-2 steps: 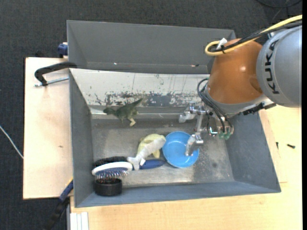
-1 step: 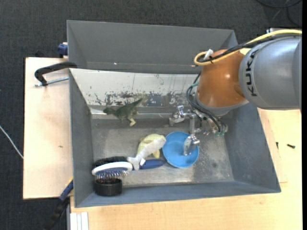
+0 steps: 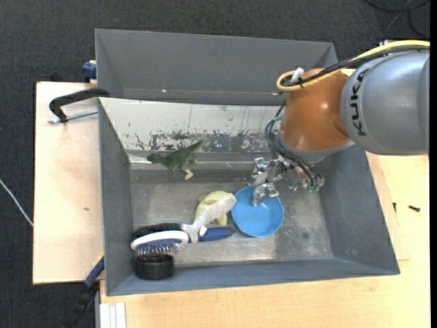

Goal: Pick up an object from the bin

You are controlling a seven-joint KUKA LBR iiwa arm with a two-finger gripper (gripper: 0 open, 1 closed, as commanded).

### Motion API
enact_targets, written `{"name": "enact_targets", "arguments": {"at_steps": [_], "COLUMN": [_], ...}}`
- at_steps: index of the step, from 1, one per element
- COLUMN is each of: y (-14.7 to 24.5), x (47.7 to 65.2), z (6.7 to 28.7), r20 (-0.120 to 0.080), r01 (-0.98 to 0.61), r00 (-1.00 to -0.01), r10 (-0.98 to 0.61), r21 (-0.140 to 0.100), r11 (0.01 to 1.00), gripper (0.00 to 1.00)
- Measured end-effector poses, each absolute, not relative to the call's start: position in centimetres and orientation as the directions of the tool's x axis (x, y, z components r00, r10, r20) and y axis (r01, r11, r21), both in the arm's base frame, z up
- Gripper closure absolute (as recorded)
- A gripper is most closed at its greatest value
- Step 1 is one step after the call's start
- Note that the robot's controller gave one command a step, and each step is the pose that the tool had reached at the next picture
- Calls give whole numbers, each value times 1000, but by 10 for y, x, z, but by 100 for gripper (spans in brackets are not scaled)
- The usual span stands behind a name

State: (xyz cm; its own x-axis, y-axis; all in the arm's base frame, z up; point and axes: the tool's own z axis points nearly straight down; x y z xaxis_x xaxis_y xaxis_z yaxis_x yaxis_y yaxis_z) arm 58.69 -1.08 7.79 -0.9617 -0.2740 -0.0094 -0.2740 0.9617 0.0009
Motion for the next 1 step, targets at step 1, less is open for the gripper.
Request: {"name": "enact_targets", "arguments": {"at_steps": [1], "y": [-3], "x": [546], "z": [231], "r20": [-13], "r01": [-275], "r00": [-961], "r10": [-275], "r21": [-3], "r11": [961], "gripper": [100]}}
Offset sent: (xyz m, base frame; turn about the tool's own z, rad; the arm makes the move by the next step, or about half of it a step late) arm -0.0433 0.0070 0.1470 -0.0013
